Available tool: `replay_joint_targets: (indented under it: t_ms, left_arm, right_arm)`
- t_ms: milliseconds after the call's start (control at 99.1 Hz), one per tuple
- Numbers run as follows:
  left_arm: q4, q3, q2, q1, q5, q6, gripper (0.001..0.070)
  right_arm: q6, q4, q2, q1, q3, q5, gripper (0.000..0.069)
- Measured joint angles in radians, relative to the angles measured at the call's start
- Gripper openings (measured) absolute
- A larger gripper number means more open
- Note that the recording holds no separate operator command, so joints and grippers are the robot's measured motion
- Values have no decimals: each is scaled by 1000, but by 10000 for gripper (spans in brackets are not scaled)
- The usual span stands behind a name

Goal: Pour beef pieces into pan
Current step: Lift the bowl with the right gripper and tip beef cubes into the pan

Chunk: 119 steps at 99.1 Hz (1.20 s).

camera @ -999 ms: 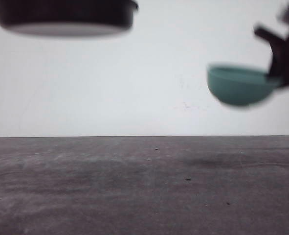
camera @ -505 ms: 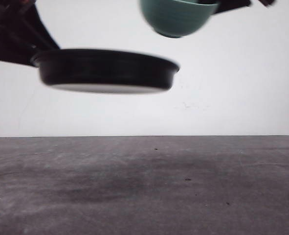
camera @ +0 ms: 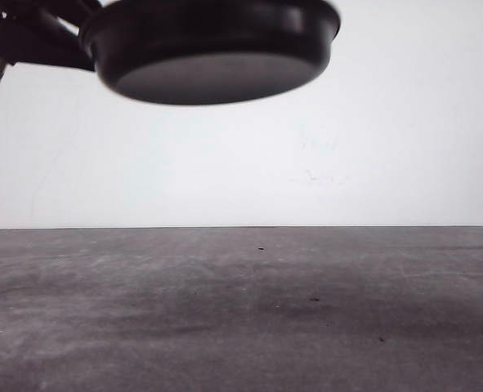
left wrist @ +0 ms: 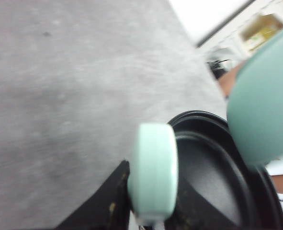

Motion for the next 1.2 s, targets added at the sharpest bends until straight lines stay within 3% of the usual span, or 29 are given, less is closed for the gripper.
replay_joint_targets:
  t_ms: [172, 363, 485, 626, 767, 858, 949, 1050, 1201]
  left_arm:
    - [-4, 13, 0, -1, 53, -36, 59]
    - [-44, 49, 0, -1, 64, -43, 59]
    - [-48, 53, 0, -1, 71, -43, 59]
    - [-48, 53, 0, -1, 71, -41, 59]
    - [-48, 53, 0, -1, 71, -32, 59]
    - [-48, 53, 0, -1, 60, -25, 59]
    - [-51, 53, 0, -1, 46, -10, 59]
    - [-63, 53, 0, -1, 32, 11, 59]
    - [-81, 53, 0, -1, -2, 42, 59]
  right_arm:
    - [-318, 172, 0, 60, 0, 61, 23]
    - [-589, 241, 0, 106, 0, 62, 22]
    - [-673, 238, 0, 119, 0, 55, 22]
    - [-666, 239, 0, 119, 0, 46, 22]
    - [-486, 239, 0, 92, 0, 112, 22]
    - [-295, 190, -2, 34, 4, 169, 22]
    - [-49, 33, -14, -59, 23, 160, 22]
    - [266, -195, -28, -193, 68, 11, 22]
    - [694, -427, -30, -457, 78, -352, 22]
